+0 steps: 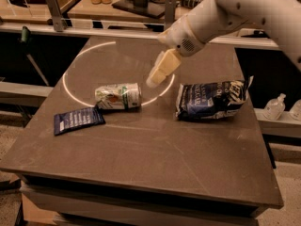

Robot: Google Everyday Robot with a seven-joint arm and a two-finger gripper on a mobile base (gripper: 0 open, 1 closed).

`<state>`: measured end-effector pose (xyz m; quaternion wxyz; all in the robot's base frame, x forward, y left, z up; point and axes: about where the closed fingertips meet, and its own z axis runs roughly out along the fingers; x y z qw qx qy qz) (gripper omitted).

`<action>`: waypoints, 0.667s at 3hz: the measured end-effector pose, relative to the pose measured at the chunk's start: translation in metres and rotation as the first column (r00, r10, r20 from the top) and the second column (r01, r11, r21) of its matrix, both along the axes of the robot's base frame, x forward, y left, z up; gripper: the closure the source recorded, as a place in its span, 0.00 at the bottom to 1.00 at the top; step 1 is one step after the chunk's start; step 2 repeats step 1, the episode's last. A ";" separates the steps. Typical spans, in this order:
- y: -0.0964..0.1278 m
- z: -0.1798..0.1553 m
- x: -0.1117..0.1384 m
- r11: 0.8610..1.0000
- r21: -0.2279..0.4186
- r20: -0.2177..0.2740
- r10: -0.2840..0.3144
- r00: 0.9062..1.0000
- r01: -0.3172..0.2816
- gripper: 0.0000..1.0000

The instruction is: Move 7up can near rxbar blueberry

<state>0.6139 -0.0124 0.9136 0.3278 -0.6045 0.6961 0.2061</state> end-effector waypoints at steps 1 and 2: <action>-0.056 0.027 0.025 0.985 -0.060 0.105 -0.154 0.983 0.161 0.00; -0.056 0.027 0.025 0.985 -0.060 0.105 -0.154 0.983 0.161 0.00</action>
Offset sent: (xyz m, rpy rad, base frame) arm 0.0000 0.0000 0.0000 0.0000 0.0000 0.0000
